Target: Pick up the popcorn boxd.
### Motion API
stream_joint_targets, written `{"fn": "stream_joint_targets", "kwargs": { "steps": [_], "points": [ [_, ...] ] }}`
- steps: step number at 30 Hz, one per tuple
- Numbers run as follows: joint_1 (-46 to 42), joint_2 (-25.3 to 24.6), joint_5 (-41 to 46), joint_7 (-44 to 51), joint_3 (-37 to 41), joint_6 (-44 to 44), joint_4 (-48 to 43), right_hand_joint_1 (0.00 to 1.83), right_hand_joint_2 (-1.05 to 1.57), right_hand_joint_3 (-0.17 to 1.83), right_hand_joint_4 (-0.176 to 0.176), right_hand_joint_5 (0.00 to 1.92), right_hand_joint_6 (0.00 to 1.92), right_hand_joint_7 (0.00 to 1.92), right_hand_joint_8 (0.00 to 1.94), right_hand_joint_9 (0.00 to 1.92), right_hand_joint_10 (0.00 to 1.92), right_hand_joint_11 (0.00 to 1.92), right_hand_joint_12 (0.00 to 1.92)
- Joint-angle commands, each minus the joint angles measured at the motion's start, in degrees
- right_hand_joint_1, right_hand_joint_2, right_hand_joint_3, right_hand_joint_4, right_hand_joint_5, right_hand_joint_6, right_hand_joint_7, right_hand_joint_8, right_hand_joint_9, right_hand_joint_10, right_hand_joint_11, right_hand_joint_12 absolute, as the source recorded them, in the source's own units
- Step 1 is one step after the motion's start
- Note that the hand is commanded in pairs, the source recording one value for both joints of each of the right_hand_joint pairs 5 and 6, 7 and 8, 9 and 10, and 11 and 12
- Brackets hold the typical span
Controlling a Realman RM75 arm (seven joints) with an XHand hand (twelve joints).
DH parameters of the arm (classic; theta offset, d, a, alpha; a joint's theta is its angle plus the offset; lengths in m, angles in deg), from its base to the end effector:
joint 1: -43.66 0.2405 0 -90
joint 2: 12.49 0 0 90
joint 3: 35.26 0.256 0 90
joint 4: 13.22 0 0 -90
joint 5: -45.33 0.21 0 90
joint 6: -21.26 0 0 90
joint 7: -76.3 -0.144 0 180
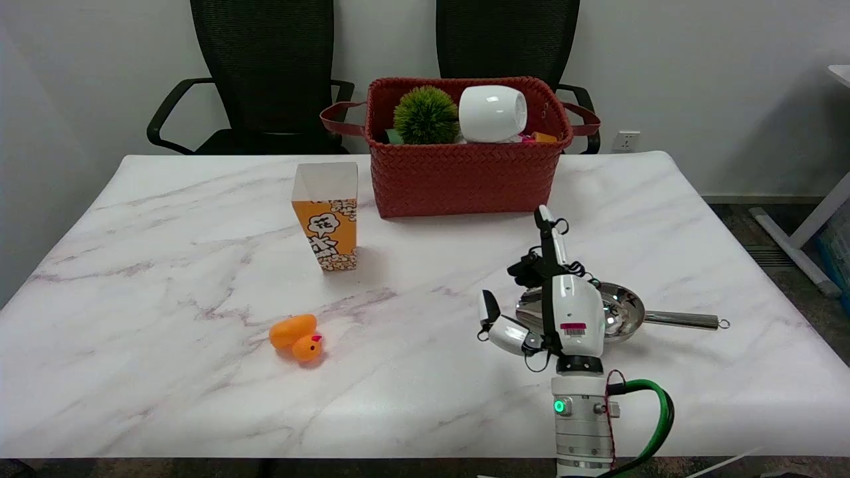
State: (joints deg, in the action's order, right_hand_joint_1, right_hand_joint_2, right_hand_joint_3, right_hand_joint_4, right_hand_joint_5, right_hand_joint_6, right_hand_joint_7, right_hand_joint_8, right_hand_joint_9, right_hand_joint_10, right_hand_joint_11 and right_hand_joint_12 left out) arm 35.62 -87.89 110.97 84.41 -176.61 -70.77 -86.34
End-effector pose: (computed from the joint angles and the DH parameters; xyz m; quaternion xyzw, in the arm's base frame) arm -0.3020 -0.1953 0.2237 0.5534 -0.0455 0.4256 0.7145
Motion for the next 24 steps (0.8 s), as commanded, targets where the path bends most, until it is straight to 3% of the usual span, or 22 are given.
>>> {"fn": "stream_joint_targets", "kwargs": {
  "steps": [1,10,19,24],
  "points": [
    [-0.5,-0.2,2.9,-8.9,1.1,-0.4,1.8,1.08,0.61,0.81,0.0,0.16,0.16,0.89,0.89,0.92,0.92,0.87,0.87],
    [0.0,-0.1,1.3,-8.9,2.0,0.7,0.3,1.08,0.62,0.83,0.0,0.16,0.16,0.89,0.89,0.92,0.92,0.86,0.86],
    [0.0,-0.2,2.3,-8.9,3.4,7.2,-3.9,1.1,0.59,0.86,0.0,0.14,0.14,0.88,0.88,0.91,0.91,0.85,0.85],
    [0.0,-0.1,4.7,-8.9,3.6,11.0,-5.5,1.15,0.41,0.88,0.0,0.08,0.08,0.7,0.7,0.66,0.66,0.71,0.71]
  ]
}}
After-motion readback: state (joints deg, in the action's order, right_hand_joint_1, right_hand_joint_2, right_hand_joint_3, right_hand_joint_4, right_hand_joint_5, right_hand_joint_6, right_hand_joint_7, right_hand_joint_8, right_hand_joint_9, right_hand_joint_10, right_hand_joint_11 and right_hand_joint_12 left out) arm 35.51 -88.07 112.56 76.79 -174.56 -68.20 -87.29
